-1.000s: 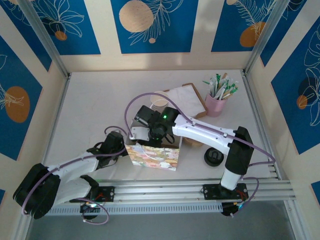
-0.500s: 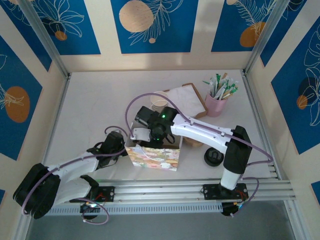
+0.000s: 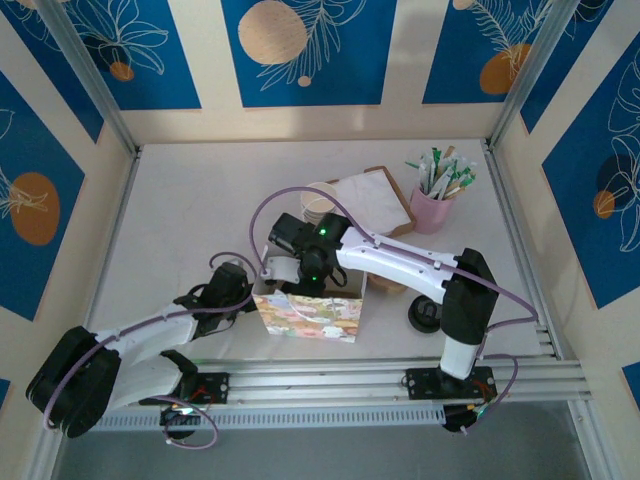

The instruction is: Pack the takeout coffee

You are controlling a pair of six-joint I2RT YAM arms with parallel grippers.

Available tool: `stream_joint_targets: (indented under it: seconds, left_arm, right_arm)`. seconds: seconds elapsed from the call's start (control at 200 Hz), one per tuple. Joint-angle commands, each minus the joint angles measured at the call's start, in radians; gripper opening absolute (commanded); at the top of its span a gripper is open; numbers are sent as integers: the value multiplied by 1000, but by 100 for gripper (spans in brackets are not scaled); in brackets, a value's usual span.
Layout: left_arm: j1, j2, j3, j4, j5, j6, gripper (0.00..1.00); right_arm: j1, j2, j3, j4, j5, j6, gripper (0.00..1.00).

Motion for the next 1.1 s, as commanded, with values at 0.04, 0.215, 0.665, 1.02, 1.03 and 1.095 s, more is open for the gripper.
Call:
stream_joint_targets:
  seconds: [0.04, 0.215, 0.665, 1.02, 1.03, 1.095]
  left_arm:
    - [-30, 28, -4, 24, 103, -2, 61]
    - [-30, 24, -2, 24, 102, 0, 61]
    - [-31, 29, 2, 25, 100, 2, 61]
    - [-34, 31, -1, 23, 97, 4, 61]
    - [-34, 32, -1, 23, 97, 3, 61]
    - [-34, 31, -2, 22, 95, 3, 62]
  right_arm:
    - [-8, 41, -20, -39, -31, 17, 55]
    - [-9, 58, -32, -38, -21, 23, 55]
    - [-20, 84, -48, -14, -25, 24, 56]
    - [-24, 86, -66, 3, -28, 32, 56]
    - [-24, 87, -67, 4, -28, 32, 56]
    - [-25, 87, -72, 6, -25, 34, 56]
